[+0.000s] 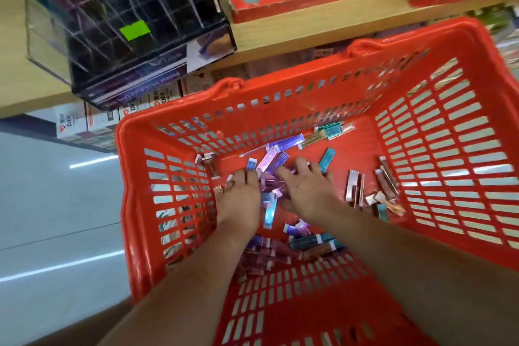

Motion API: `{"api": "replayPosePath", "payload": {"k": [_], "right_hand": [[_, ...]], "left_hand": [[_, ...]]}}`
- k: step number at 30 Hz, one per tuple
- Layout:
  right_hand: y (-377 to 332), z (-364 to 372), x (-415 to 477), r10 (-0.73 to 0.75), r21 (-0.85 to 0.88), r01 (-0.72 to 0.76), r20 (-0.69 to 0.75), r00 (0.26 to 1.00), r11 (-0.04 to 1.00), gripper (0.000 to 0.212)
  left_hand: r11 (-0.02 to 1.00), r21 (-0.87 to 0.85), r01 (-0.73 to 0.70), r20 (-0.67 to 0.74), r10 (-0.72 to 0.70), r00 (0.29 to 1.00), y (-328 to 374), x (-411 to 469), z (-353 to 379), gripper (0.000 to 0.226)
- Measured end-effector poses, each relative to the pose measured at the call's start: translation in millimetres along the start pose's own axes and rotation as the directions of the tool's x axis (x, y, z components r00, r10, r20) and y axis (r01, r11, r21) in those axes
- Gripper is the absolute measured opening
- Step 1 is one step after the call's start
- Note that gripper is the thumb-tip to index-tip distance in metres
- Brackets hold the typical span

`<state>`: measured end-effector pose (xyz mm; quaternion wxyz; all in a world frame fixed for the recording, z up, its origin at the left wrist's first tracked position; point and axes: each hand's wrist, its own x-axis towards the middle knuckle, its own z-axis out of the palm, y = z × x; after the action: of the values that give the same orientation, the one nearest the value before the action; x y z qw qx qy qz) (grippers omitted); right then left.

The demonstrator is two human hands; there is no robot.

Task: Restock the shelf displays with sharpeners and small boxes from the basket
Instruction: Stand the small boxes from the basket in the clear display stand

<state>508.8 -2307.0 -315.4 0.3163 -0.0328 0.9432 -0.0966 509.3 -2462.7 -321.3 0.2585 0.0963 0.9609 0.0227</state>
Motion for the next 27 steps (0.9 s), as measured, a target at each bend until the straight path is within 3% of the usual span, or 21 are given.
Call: {"api": "replayPosePath", "payload": {"k": [6,9,10,12,14,15,17,19,21,27], "right_hand": [[15,-1,-6,0.034,0.216,-0.038,0.023,0.999,0.976,0.058],[31,-4,-5,0.128,0.506,-0.142,0.062,0.99,0.851,0.057],[37,-7,-6,0.169,0.647,-0.206,0.121,0.978,0.734,0.057],[44,-18,-15,0.223,0.878,-0.363,0.304,0.926,0.311,0.054],[49,-30,-24,0.129,0.877,-0.462,0.477,0.869,-0.132,0.041],[51,-34,-28,0.059,0.829,-0.478,0.514,0.856,-0.289,0.036],[49,-36,-34,-0.025,0.74,-0.468,0.523,0.852,-0.482,0.031],[42,-39,-38,-0.034,0.727,-0.439,0.498,0.866,-0.528,0.035],[35,-44,-46,-0.063,0.758,-0.435,0.466,0.883,-0.486,0.039],[24,-74,-75,-0.162,0.825,-0.466,0.437,0.885,-0.318,0.018]], "left_hand": [[0.987,-0.146,0.061,-0.005,-0.062,0.998,8,-1,-4,0.049],[0.99,-0.125,0.06,-0.015,-0.062,0.998,15,-3,-6,0.048],[0.988,-0.138,0.063,-0.007,-0.065,0.998,17,-3,-9,0.045],[0.929,-0.346,0.13,0.021,-0.131,0.991,20,-1,-13,0.034],[0.678,-0.688,0.26,0.161,-0.208,0.965,23,3,-15,0.029],[0.531,-0.781,0.329,0.24,-0.23,0.943,26,3,-20,0.036],[0.325,-0.837,0.441,0.387,-0.219,0.896,34,-2,-30,0.04],[0.225,-0.85,0.476,0.449,-0.163,0.878,43,-9,-42,0.046],[0.19,-0.889,0.417,0.399,-0.126,0.908,52,-16,-55,0.033],[0.458,-0.873,0.166,0.114,-0.138,0.984,62,-42,-79,0.036]]}}
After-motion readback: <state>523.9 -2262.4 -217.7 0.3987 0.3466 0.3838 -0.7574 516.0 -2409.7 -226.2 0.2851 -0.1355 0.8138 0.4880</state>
